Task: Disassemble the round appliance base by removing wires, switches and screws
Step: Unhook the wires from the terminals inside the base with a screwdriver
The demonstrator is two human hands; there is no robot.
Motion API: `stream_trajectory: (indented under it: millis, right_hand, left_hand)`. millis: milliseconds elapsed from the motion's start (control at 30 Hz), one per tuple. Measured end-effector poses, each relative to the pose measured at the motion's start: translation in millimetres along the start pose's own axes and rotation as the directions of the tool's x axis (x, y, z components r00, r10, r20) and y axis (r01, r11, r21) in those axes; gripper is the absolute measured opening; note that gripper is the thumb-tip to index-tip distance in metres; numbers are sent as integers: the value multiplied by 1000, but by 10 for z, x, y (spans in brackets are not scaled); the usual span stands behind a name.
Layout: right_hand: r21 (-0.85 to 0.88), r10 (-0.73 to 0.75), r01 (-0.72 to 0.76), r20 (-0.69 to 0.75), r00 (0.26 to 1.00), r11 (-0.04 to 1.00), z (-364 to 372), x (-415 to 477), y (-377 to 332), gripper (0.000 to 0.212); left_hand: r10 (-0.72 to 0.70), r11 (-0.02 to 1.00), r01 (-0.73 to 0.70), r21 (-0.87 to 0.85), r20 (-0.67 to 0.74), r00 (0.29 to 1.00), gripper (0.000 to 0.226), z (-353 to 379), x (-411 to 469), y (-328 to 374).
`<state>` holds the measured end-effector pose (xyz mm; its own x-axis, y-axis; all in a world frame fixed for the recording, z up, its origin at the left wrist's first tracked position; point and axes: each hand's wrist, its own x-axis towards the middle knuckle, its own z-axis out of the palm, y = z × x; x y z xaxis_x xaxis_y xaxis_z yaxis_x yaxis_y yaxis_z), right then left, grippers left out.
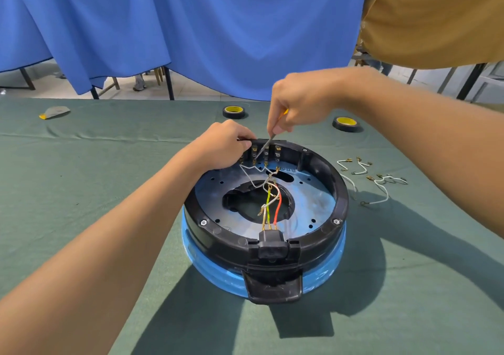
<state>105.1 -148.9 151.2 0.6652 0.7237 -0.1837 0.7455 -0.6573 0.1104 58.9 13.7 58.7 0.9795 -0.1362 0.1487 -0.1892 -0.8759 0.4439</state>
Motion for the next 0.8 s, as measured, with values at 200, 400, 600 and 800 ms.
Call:
stream_trajectory:
  millis: [200,400,600,800]
  right_hand:
    - [36,57,-63,157,986,997,-180,281,85,14]
    - [188,105,-161,278,955,969,-205,449,236,11]
    - [262,88,-182,332,939,948,-171,511,332,11]
    - [286,81,-189,351,933,939,-93,499,289,12]
  left_hand:
    - [7,1000,-7,-4,-23,1000,30,2,-6,2]
    - [18,1000,-18,3,-32,999,30,-12,5,-13]
    - [29,999,-29,16,-9,1000,31,-8,18,-23]
    - [29,999,-29,18,-15,999,32,-2,19,-15]
